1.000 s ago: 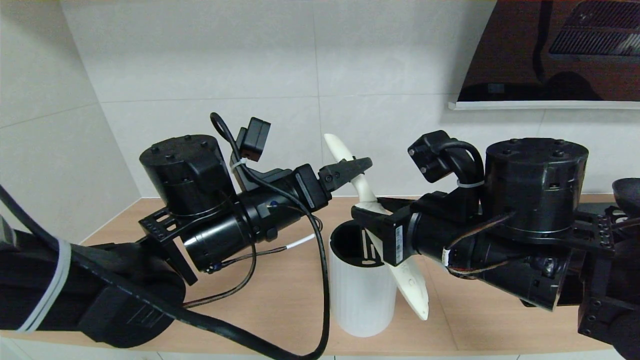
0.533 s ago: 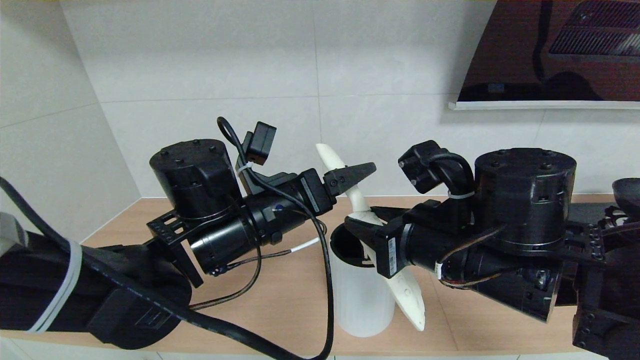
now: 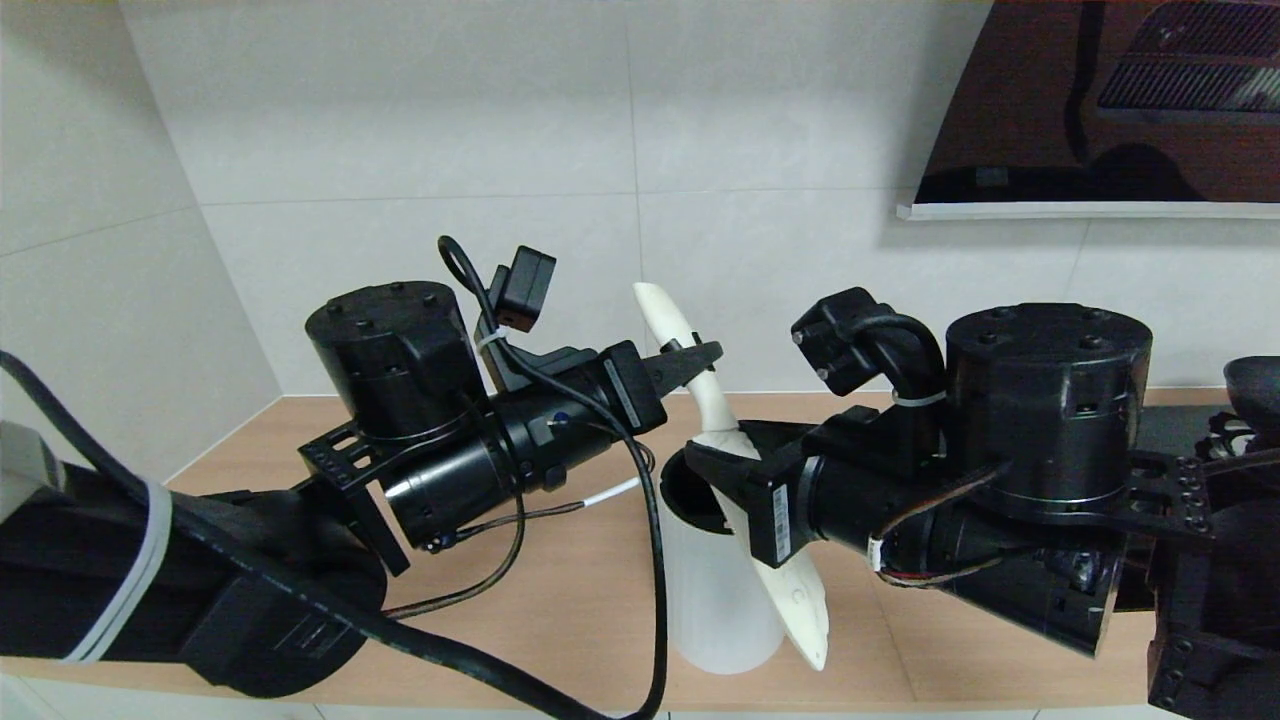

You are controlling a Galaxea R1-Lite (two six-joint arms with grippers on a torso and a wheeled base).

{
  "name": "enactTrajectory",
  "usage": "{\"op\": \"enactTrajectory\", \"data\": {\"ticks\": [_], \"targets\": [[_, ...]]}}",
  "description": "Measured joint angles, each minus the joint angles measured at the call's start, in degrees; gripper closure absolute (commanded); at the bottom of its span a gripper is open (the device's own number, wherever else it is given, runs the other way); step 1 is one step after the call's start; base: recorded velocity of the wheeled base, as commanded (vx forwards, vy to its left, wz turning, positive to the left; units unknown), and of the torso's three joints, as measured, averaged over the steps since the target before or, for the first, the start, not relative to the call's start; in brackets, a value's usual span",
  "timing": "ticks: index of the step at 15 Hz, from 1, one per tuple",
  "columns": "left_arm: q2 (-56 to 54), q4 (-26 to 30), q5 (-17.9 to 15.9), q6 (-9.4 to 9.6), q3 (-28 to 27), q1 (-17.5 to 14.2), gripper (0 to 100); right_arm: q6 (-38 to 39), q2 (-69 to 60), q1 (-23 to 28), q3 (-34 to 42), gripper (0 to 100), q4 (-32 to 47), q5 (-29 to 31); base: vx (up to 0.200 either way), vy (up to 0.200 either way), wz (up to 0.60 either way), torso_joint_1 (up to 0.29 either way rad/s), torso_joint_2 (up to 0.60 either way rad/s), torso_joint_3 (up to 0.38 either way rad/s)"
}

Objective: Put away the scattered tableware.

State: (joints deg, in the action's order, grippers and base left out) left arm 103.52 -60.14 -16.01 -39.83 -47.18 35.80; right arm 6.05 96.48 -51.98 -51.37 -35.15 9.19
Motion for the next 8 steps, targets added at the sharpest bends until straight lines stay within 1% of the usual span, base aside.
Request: {"op": "enactTrajectory", "data": {"ticks": [8], "targets": [[-0.07,0.00,0.13,-0.13,-0.06,0.05,100,0.52,-0.01,-0.02,-0.02,100,-0.35,0.71,0.000,0.000,0.00,0.000,0.00,0.000]]}}
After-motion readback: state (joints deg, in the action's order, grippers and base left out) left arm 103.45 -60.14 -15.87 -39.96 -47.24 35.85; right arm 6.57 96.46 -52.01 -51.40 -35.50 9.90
